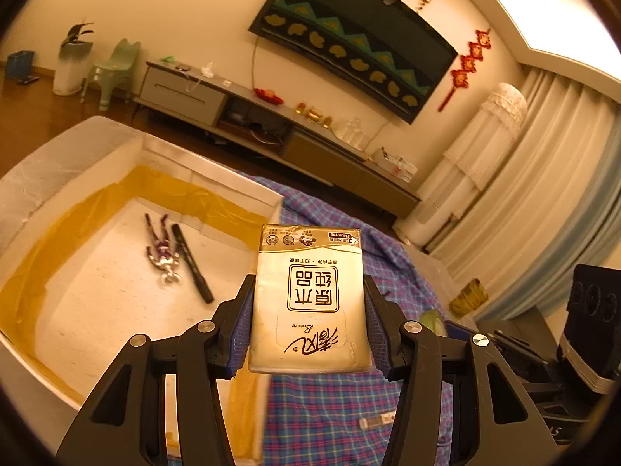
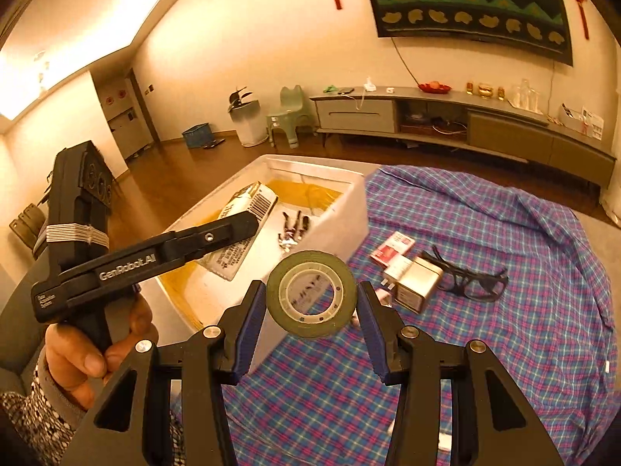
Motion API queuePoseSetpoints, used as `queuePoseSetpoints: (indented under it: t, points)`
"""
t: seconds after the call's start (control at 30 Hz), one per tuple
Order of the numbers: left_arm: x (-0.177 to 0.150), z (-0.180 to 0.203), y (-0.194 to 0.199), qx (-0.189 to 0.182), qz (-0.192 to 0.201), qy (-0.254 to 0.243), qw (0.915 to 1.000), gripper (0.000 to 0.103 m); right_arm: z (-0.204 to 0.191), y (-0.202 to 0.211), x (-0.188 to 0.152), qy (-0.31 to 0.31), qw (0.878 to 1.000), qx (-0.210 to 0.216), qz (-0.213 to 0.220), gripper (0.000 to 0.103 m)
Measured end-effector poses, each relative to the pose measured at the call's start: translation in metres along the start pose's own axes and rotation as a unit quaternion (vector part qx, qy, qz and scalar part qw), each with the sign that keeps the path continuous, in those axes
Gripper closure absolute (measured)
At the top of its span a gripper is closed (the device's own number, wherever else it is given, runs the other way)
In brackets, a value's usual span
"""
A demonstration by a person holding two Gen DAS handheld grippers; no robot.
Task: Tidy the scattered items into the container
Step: 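Carry the packet and tape roll over the box interior with both tools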
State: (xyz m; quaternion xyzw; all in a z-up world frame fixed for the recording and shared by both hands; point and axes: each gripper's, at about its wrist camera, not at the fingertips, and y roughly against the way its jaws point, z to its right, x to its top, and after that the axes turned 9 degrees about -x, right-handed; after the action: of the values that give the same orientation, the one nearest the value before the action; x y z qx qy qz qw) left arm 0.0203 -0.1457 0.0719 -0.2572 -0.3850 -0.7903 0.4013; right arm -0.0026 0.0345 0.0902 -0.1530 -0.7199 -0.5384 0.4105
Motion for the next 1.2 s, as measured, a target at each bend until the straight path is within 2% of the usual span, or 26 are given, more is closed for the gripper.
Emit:
queuePoseSetpoints:
  t: [0.3, 0.63, 1.2]
  points:
    - [0.01, -0.032, 0.008, 0.036, 0.004, 0.035, 0.9987, 0.05, -0.039, -0.012, 0.022, 0.044, 0.999, 0.01, 0.002, 0.054]
    - [0.011, -0.052, 0.002, 0.072, -0.006, 0.051, 0.9961, 0.05, -0.068, -0.034, 0.034, 0.074, 0.997, 0.018, -0.01, 0.054]
    - [0.018, -0.082, -0.013, 0.117, -0.02, 0.08, 0.9896, 0.05, -0.075, -0.074, 0.054, 0.087, 0.995, 0.026, -0.041, 0.054]
